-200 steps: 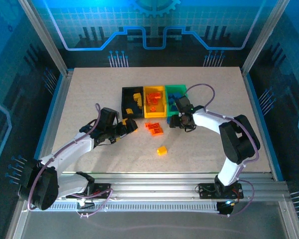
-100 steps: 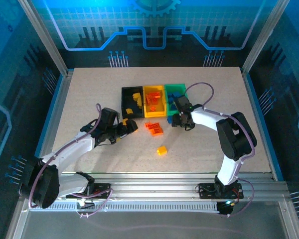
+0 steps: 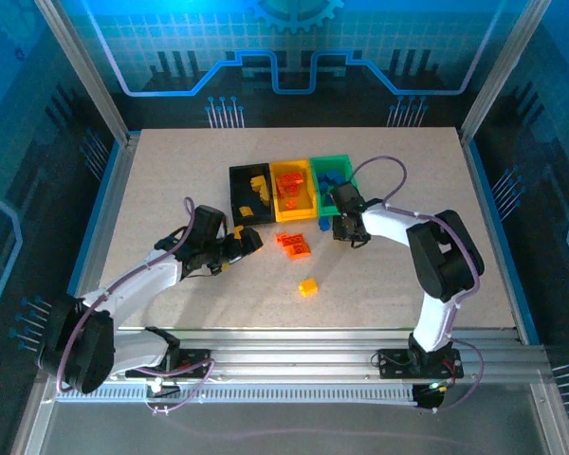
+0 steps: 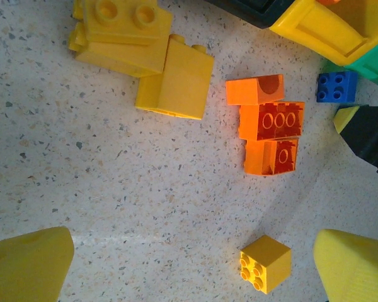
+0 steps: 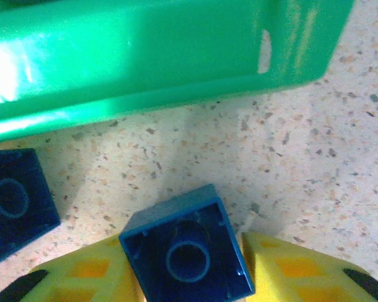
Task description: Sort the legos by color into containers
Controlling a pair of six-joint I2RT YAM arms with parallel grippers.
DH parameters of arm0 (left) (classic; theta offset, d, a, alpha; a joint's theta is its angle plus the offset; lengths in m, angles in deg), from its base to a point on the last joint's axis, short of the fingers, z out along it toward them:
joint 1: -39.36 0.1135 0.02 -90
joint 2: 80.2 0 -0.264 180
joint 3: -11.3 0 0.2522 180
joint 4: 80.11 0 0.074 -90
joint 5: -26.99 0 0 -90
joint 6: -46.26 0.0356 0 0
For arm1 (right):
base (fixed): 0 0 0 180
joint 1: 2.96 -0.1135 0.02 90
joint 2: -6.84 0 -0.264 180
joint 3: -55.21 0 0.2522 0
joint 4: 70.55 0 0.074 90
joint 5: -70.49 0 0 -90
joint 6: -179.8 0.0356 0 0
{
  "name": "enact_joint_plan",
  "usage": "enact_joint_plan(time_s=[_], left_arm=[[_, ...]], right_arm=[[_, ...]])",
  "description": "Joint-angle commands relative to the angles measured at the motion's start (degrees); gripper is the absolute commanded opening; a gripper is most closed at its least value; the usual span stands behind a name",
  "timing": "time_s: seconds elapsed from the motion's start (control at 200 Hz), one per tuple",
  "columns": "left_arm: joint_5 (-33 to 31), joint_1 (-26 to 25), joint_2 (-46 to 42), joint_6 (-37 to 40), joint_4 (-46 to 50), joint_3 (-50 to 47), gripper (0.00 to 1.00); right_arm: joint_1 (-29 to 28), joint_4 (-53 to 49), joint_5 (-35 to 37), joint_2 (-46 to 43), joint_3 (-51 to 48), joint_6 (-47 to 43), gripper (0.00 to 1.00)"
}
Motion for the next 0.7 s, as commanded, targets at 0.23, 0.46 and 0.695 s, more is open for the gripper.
enact_joint_plan(time_s=[0.23,0.46,0.695], left_arm=[[2.6,0.5,1.9,1.1,-1.1,0.7,0.99],[2.9,0.5,2.1,0.9,-1.5,0.6,0.99],[2.5,0.5,-0.4,1.5,0.7,0.4,0.99]], right_arm=[[-0.5,0.0,-5.6,-14.3,-4.2,-2.7,0.32],[0.2,-3.7,-5.9,-8.0,10.1,-4.8,0.34],[2.7,-6.9,-4.3,7.5,28.4,-3.8,0.36]])
